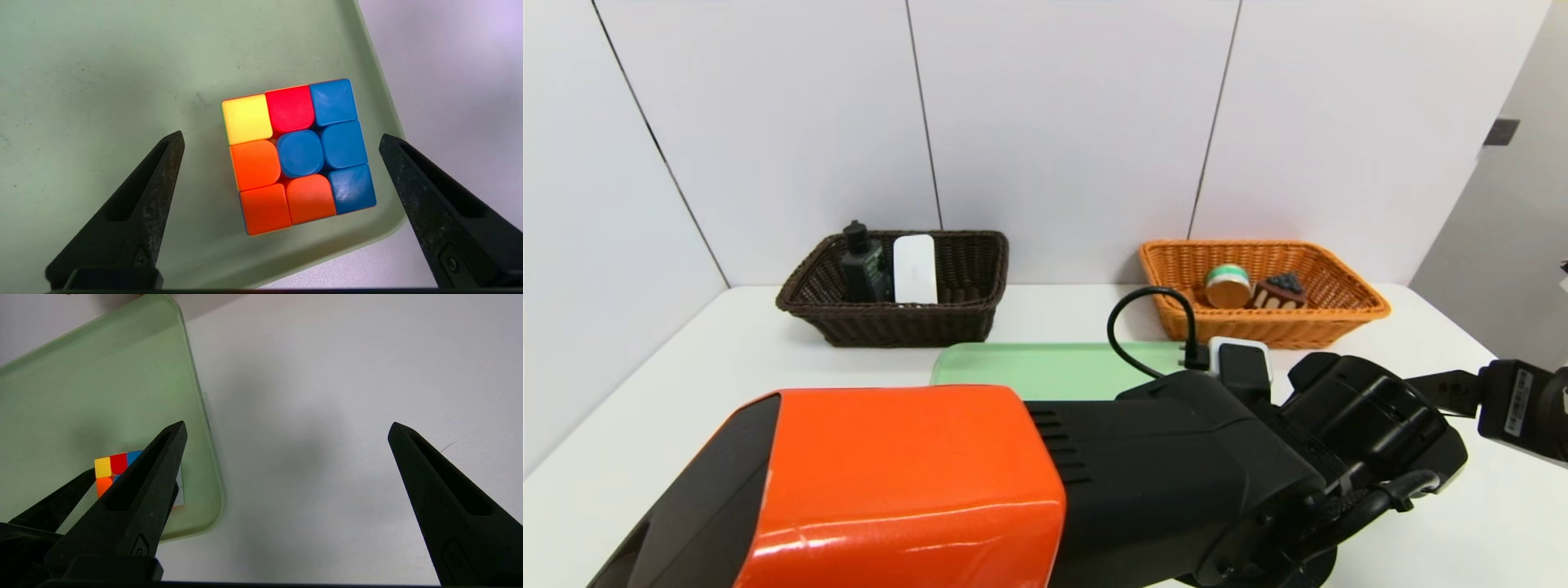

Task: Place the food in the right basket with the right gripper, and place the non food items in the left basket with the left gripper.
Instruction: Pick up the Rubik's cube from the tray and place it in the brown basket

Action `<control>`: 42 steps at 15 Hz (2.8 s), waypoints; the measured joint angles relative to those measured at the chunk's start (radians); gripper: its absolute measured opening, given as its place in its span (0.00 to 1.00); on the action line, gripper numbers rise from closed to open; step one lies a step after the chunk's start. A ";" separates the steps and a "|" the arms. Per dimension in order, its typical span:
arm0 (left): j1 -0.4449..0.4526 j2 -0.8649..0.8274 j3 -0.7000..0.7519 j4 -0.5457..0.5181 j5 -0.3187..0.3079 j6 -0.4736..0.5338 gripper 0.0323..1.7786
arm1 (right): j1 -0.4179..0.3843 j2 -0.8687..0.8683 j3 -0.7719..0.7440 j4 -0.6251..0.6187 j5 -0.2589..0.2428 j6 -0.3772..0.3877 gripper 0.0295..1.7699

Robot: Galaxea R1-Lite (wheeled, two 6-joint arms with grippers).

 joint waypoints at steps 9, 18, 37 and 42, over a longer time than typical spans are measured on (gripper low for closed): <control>-0.004 0.013 0.000 0.000 0.000 0.000 0.95 | 0.000 -0.001 0.002 0.000 -0.001 0.000 0.96; -0.003 0.011 0.000 0.001 0.000 -0.001 0.53 | 0.000 -0.001 0.002 0.000 0.000 -0.001 0.96; 0.634 -0.244 0.000 -0.211 -0.119 0.332 0.52 | 0.000 -0.012 0.010 -0.001 0.000 -0.014 0.96; 0.732 -0.158 0.000 -0.242 -0.154 0.350 0.51 | 0.000 -0.011 0.006 0.000 -0.003 -0.017 0.96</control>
